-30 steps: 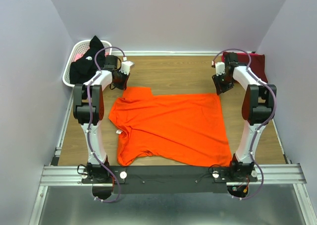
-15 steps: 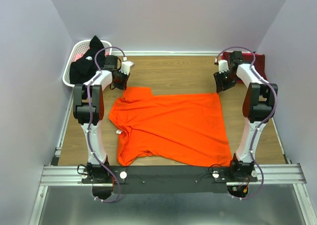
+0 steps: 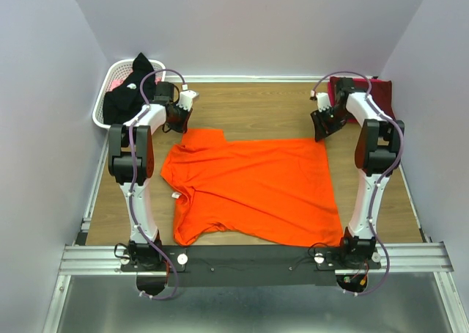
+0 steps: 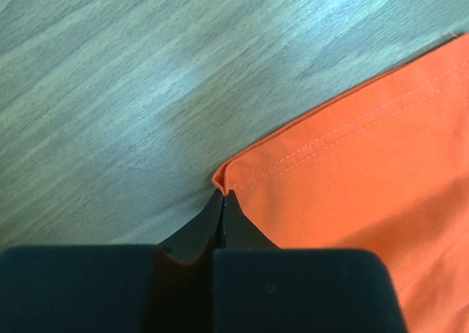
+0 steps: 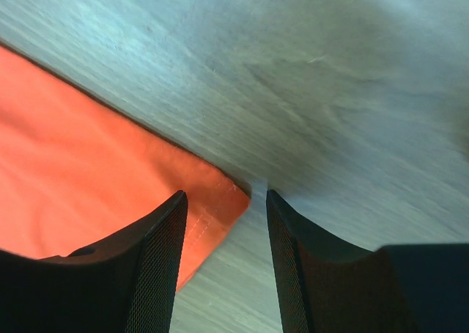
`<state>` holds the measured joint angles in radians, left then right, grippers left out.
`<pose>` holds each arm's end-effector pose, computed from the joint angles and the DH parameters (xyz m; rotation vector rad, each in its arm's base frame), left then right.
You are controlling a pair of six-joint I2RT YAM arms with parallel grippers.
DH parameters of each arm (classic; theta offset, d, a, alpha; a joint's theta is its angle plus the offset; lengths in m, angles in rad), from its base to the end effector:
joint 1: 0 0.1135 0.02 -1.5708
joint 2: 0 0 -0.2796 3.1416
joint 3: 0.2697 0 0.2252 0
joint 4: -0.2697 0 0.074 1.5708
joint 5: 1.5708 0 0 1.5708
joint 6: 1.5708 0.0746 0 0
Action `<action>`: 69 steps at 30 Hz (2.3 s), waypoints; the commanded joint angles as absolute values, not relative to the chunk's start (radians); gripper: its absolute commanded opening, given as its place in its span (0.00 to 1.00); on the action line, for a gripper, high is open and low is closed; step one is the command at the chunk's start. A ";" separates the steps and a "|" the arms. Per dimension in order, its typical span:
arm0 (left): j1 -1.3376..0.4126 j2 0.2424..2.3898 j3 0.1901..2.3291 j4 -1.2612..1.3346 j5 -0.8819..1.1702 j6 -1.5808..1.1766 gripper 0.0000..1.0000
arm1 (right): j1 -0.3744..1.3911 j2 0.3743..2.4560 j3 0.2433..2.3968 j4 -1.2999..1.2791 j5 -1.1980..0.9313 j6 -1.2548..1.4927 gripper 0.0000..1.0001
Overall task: Fold and stack the t-shirts
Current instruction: Flatten out the tshirt
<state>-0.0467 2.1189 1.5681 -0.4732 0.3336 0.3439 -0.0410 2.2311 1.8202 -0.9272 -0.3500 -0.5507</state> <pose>0.4555 -0.0457 0.1662 0.6098 2.4654 -0.3171 0.4484 0.0072 0.1624 -0.7604 2.6899 0.3774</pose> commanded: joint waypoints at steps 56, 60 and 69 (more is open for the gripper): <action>0.173 0.965 1.635 -0.239 0.460 0.115 0.00 | -0.046 1.341 2.078 -0.640 -0.209 -0.321 0.00; 0.172 1.026 1.680 -0.249 0.641 0.034 0.00 | -0.046 1.386 2.086 -0.649 -0.284 -0.298 0.01; 0.071 1.300 2.000 -0.233 0.729 -0.051 0.00 | -0.031 1.589 2.255 -0.658 -0.430 -0.167 0.01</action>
<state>0.0849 1.2129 1.7897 -0.2047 0.7982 -0.0120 -0.0360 1.5330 2.1632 -0.6495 -0.4274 -0.2214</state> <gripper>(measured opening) 0.007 0.010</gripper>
